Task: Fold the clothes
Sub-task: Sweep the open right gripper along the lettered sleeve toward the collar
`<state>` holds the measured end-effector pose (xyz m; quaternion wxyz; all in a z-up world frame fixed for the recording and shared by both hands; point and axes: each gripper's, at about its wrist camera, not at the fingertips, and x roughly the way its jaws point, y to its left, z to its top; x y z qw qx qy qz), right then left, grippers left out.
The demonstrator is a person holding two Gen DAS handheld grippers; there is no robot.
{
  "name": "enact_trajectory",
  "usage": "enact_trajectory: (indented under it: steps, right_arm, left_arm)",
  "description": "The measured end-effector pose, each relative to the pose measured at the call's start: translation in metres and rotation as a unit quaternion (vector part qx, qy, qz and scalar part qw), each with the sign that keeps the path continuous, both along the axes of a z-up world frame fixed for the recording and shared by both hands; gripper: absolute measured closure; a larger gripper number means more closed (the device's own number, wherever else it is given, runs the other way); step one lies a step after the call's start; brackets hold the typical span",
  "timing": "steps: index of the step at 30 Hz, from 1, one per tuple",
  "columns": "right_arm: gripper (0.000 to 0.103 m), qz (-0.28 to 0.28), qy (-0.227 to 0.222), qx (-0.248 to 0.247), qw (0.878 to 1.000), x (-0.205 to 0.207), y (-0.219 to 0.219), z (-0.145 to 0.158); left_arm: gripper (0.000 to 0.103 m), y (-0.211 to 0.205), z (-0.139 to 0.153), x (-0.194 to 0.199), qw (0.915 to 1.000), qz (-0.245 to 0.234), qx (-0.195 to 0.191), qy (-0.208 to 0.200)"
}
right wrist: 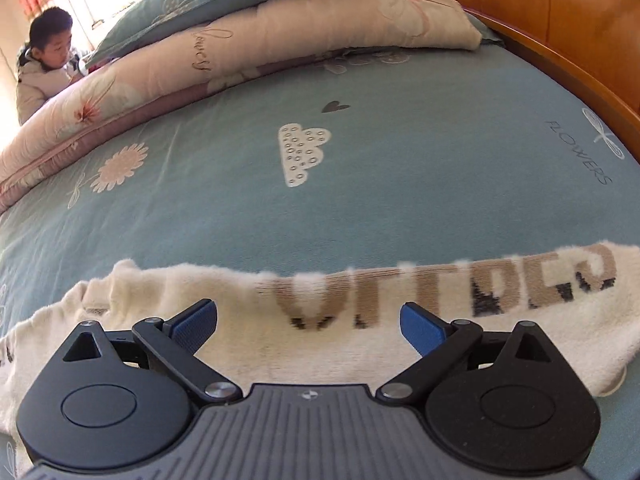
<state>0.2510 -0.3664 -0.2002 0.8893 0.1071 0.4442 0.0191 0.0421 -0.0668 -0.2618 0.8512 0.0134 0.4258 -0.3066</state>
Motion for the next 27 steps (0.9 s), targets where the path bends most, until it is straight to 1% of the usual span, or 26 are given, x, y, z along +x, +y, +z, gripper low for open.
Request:
enact_trajectory:
  steps: [2, 4, 6, 8, 9, 10, 12, 13, 15, 17, 19, 21, 22, 24, 26, 27]
  right_arm:
    - [0.005, 0.004, 0.015, -0.020, 1.000, 0.009, 0.031, -0.011]
    - [0.012, -0.008, 0.027, -0.048, 0.998, 0.019, 0.052, -0.026]
    - [0.015, -0.028, 0.035, -0.069, 0.997, 0.031, 0.062, -0.041]
    - [0.015, -0.057, 0.038, -0.078, 0.995, 0.044, 0.063, -0.057]
    - [0.012, -0.064, 0.040, -0.076, 0.994, 0.051, 0.063, -0.064]
    - [0.006, -0.068, 0.036, -0.078, 0.994, 0.056, 0.064, -0.069]
    - [0.000, -0.070, 0.028, -0.085, 0.993, 0.063, 0.065, -0.073]
    - [0.000, -0.069, 0.025, -0.086, 0.994, 0.066, 0.065, -0.075]
    - [0.000, -0.064, 0.026, -0.076, 0.995, 0.070, 0.061, -0.074]
    - [0.000, -0.064, 0.027, -0.056, 0.996, 0.070, 0.054, -0.066]
    - [0.001, -0.069, 0.021, -0.009, 0.997, 0.064, 0.049, -0.052]
    - [0.001, -0.051, 0.017, 0.043, 0.998, 0.056, 0.051, -0.036]
    - [0.001, -0.038, 0.018, 0.055, 0.998, 0.053, 0.056, -0.029]
    - [0.001, 0.002, 0.025, 0.057, 0.998, 0.050, 0.080, -0.019]
    - [0.001, 0.028, 0.030, 0.036, 0.998, 0.050, 0.105, -0.019]
    - [0.001, 0.030, 0.034, 0.019, 0.999, 0.052, 0.116, -0.022]
  left_arm:
    - [0.001, 0.007, -0.003, 0.004, 1.0000, 0.005, 0.002, -0.002]
    - [0.001, 0.016, -0.008, 0.010, 0.9999, 0.010, 0.002, -0.004]
    - [0.001, 0.022, -0.013, 0.011, 0.9997, 0.004, -0.016, -0.020]
    - [0.001, 0.021, -0.013, 0.010, 0.9996, -0.002, -0.015, -0.023]
    - [0.001, 0.020, -0.013, 0.010, 0.9996, -0.004, -0.011, -0.025]
    - [0.001, 0.019, -0.013, 0.009, 0.9996, -0.005, -0.007, -0.028]
    - [0.001, 0.016, -0.013, 0.008, 0.9994, -0.008, 0.001, -0.035]
    - [0.001, 0.015, -0.014, 0.007, 0.9992, -0.009, 0.004, -0.038]
    - [0.001, 0.013, -0.014, 0.007, 0.9991, -0.008, 0.007, -0.041]
    - [0.001, 0.013, -0.014, 0.008, 0.9991, -0.007, 0.006, -0.040]
    - [0.001, 0.014, -0.014, 0.008, 0.9993, -0.005, 0.001, -0.038]
    - [0.001, 0.015, -0.014, 0.009, 0.9993, -0.004, -0.002, -0.037]
    - [0.001, 0.015, -0.014, 0.009, 0.9993, -0.004, -0.002, -0.037]
    - [0.001, 0.015, -0.014, 0.009, 0.9993, -0.004, -0.003, -0.037]
    - [0.001, 0.016, -0.014, 0.009, 0.9993, -0.004, -0.003, -0.037]
    - [0.001, 0.016, -0.014, 0.009, 0.9993, -0.004, -0.004, -0.037]
